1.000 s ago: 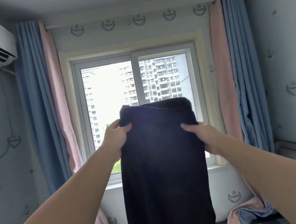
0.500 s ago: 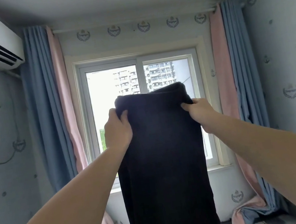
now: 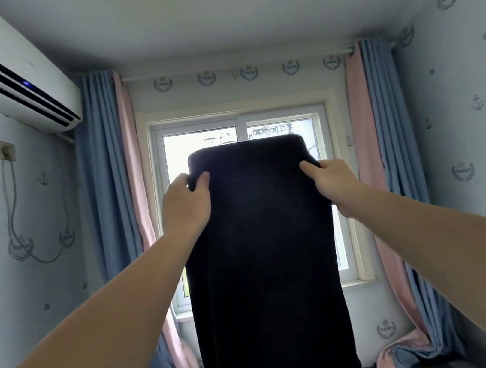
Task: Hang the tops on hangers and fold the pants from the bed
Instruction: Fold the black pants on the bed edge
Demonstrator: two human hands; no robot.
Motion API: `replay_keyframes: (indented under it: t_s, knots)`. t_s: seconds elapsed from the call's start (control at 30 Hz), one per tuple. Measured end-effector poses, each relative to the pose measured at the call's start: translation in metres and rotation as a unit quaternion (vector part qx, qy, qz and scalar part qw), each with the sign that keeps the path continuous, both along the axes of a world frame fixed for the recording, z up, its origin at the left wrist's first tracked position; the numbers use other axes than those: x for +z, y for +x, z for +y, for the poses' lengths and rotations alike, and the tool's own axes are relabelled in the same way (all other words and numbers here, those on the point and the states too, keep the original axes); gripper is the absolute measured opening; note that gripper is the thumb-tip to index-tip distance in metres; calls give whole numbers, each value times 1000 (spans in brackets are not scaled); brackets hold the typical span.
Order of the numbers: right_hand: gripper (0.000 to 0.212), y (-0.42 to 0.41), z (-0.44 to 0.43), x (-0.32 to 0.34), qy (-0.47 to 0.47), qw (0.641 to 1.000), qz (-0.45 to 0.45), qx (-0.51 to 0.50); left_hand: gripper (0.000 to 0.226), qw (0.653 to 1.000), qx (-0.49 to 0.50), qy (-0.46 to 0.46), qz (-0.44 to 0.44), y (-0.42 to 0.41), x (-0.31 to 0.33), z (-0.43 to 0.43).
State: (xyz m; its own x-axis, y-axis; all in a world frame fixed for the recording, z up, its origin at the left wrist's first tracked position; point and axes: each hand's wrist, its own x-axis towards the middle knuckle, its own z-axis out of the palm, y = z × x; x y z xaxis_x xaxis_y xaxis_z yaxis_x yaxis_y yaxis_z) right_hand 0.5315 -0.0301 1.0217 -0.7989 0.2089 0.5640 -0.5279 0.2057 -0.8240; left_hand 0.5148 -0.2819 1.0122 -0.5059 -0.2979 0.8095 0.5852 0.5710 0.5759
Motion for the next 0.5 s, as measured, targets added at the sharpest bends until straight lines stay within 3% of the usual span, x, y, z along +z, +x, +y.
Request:
replay_keyframes:
  t_s: [0.5]
  knots:
    - [18,198,-22,-54,-20,998,-33,39,41,997,-25,-3,-70,224,-58,-38]
